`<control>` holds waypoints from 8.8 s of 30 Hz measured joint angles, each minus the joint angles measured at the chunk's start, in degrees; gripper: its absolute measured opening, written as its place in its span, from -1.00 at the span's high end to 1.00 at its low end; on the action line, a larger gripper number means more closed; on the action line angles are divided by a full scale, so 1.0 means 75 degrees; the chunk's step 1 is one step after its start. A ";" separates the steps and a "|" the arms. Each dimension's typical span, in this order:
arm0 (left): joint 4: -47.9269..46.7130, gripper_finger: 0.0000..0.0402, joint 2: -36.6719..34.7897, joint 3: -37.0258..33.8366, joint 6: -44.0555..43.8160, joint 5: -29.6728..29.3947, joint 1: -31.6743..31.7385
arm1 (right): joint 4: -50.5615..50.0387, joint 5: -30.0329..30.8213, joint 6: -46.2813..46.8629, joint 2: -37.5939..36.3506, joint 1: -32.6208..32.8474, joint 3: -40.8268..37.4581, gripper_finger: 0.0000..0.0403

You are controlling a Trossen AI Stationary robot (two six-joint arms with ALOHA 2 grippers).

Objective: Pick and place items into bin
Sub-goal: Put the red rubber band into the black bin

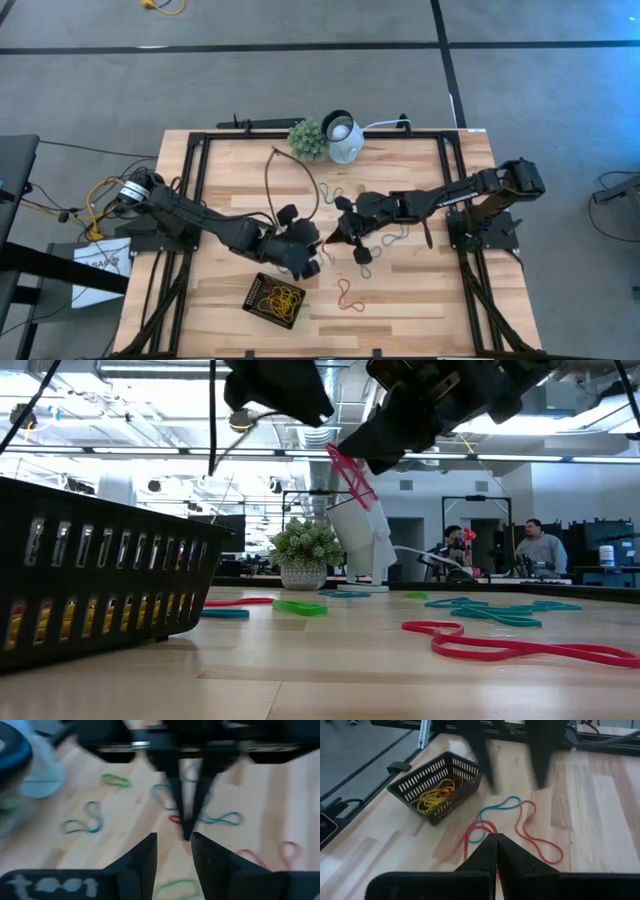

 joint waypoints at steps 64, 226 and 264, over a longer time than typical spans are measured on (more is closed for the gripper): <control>-0.2698 1.00 0.0006 -0.0009 -0.4401 0.3629 -0.2176 | -0.1550 -0.0009 0.0363 0.0078 -0.0175 -0.0244 0.69; -0.5635 1.00 -0.0380 0.1554 -0.5192 0.0975 -0.2758 | 0.1366 -0.0008 0.0418 0.0586 -0.0417 -0.0239 0.69; -0.4386 1.00 0.2618 0.0705 -0.2933 0.4406 -0.1907 | 0.1251 -0.0008 0.0418 0.0574 -0.0428 -0.0256 0.69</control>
